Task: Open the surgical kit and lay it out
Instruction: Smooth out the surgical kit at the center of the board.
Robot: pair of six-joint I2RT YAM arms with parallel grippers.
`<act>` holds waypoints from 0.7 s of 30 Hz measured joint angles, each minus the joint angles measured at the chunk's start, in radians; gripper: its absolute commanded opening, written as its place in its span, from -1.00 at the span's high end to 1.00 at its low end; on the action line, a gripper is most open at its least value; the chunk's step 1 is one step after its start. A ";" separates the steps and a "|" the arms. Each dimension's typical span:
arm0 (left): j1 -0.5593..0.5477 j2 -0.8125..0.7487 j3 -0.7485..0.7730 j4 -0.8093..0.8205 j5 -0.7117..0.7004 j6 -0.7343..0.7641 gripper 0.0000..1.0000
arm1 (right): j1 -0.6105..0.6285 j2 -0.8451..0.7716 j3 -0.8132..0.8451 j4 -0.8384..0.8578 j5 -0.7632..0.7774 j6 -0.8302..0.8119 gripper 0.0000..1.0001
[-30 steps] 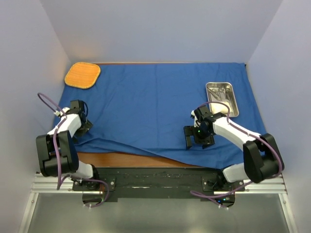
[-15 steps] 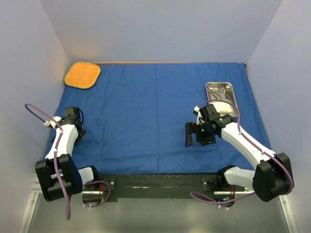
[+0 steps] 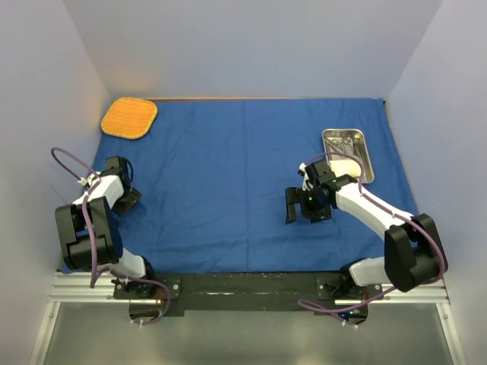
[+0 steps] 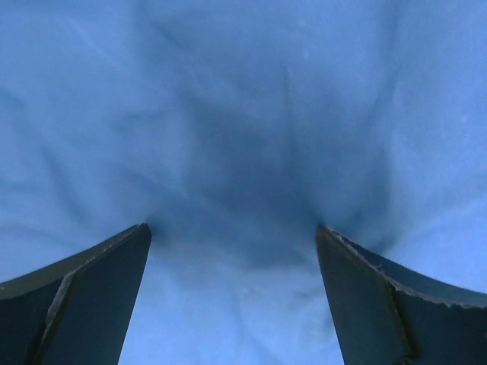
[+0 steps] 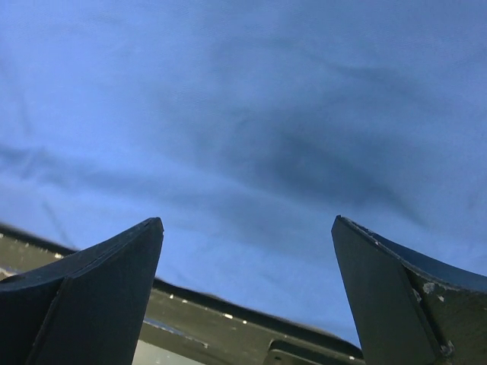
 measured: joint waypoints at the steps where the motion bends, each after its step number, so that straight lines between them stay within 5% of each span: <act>1: 0.000 0.010 0.006 0.001 0.004 -0.006 -0.94 | -0.015 0.008 -0.020 0.014 -0.002 0.015 -0.97; 9: 0.016 -0.105 -0.112 0.046 0.000 -0.035 -0.93 | -0.237 -0.132 -0.200 0.024 -0.005 0.173 -0.97; 21: 0.032 -0.121 -0.006 -0.015 0.007 0.019 -0.96 | -0.329 -0.212 -0.101 -0.061 0.189 0.244 -0.97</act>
